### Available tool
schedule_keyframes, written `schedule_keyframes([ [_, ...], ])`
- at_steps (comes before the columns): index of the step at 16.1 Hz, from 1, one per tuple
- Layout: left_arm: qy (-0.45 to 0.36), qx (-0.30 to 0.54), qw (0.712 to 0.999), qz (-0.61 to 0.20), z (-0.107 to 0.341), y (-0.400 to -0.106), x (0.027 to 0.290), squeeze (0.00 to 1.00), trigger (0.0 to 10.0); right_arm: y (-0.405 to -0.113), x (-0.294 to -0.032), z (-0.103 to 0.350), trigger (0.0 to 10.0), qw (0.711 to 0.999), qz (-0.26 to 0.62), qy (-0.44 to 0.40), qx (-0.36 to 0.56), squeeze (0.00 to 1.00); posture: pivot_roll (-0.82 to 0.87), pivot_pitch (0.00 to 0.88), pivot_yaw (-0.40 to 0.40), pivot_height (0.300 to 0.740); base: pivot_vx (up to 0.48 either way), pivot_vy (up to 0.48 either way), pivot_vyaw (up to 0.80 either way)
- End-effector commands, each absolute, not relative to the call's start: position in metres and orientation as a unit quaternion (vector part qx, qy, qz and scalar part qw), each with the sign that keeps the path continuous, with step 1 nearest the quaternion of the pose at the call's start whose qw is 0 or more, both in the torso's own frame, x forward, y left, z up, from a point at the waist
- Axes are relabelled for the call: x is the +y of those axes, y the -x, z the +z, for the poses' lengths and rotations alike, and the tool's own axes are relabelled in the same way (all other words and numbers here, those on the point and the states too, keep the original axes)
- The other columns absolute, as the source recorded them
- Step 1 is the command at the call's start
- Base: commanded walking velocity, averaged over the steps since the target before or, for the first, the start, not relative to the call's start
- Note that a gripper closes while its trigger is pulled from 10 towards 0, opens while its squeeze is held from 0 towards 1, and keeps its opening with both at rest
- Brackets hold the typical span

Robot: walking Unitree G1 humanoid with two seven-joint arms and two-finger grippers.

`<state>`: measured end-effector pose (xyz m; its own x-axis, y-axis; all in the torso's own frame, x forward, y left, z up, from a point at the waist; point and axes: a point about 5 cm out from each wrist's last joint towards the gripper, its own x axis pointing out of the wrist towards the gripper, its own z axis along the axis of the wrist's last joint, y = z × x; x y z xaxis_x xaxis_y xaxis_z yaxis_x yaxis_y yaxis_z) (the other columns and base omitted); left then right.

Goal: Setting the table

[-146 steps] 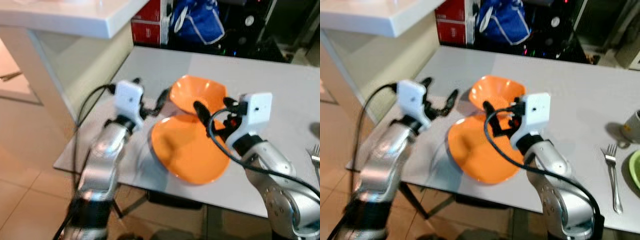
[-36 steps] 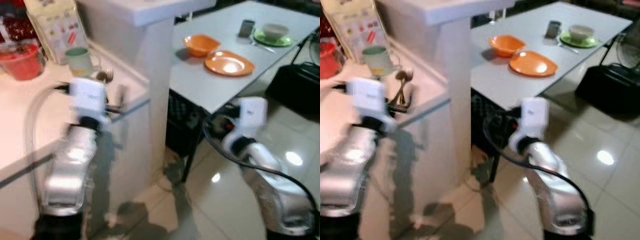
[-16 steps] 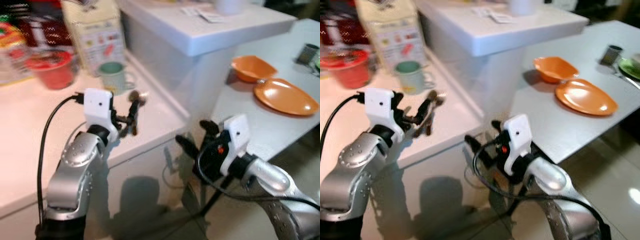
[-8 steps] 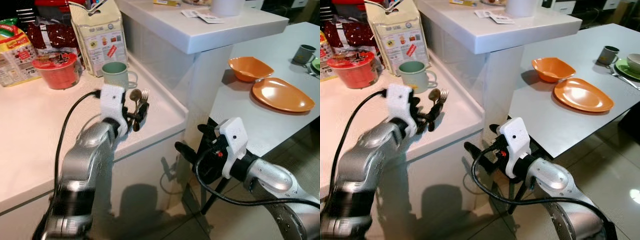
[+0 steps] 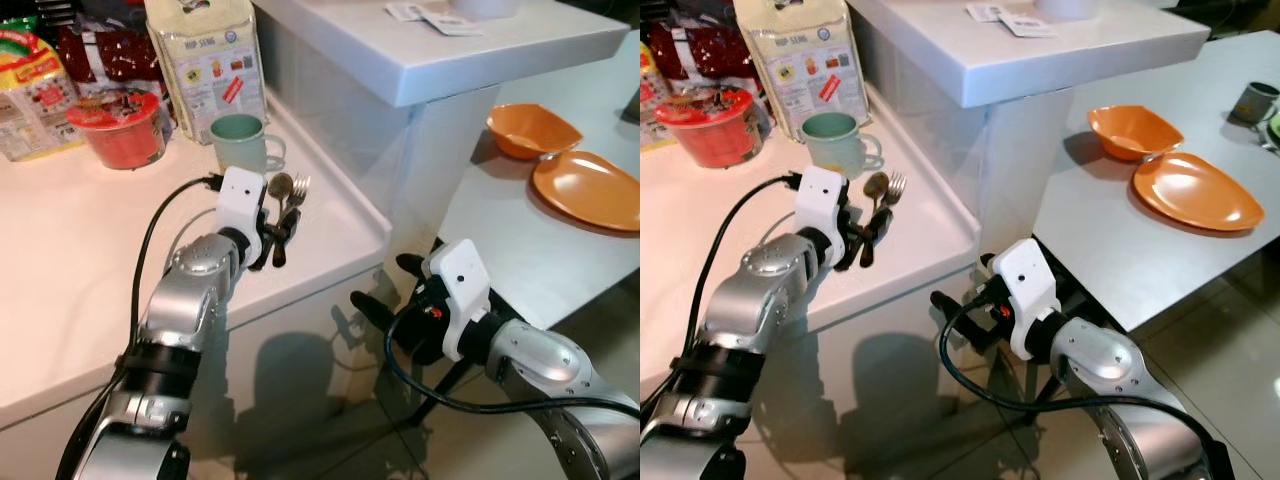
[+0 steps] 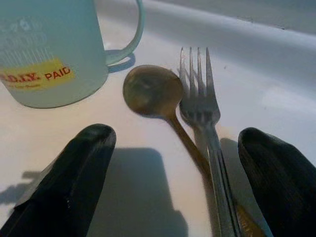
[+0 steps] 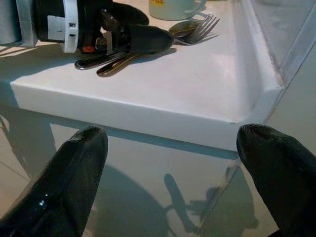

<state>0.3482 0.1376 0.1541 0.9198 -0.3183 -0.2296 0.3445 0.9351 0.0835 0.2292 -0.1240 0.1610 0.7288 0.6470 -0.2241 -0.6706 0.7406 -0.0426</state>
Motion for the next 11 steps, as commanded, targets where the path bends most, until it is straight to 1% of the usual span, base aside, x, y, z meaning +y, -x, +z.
schedule_keyframes([
  [1, -0.077, 0.118, 0.975, -0.174, 0.1503, -0.3494, 0.1361, 0.0, 10.0, -0.228, -0.1261, 0.1587, 10.0, 0.929, 0.349, 0.065, 0.105, 0.0, 0.0, 0.0, 0.013, 0.74, 0.0, 0.0, 0.0],
  [2, -0.079, 0.128, 0.974, -0.171, 0.1458, -0.3506, 0.1371, 0.0, 10.0, -0.2276, -0.127, 0.1576, 10.0, 0.929, 0.347, 0.065, 0.108, 0.0, 0.0, 0.0, 0.014, 0.74, 0.0, 0.0, 0.0],
  [3, -0.072, 0.133, 0.974, -0.171, 0.1444, -0.3513, 0.1372, 0.0, 6.5, -0.2272, -0.1272, 0.1571, 10.0, 0.929, 0.347, 0.064, 0.11, 0.0, 0.0, 0.0, 0.013, 0.74, 0.0, 0.0, 0.0],
  [4, -0.062, 0.135, 0.973, -0.174, 0.1447, -0.352, 0.1361, 0.0, 0.0, -0.227, -0.1279, 0.1558, 10.0, 0.928, 0.347, 0.065, 0.115, 0.0, 0.0, 0.0, 0.013, 0.74, 0.0, 0.0, 0.0],
  [7, -0.058, 0.139, 0.969, -0.196, 0.146, -0.3516, 0.1328, 0.0, 0.0, -0.2268, -0.1298, 0.1539, 10.0, 0.927, 0.348, 0.071, 0.124, 0.0, 0.0, 0.0, 0.01, 0.74, 0.0, 0.0, 0.0],
  [11, -0.057, 0.136, 0.969, -0.2, 0.1492, -0.3527, 0.1336, 0.0, 0.0, -0.2272, -0.1323, 0.1539, 10.0, 0.927, 0.347, 0.075, 0.126, 0.0, 0.0, 0.0, 0.008, 0.74, 0.0, 0.0, 0.0],
])
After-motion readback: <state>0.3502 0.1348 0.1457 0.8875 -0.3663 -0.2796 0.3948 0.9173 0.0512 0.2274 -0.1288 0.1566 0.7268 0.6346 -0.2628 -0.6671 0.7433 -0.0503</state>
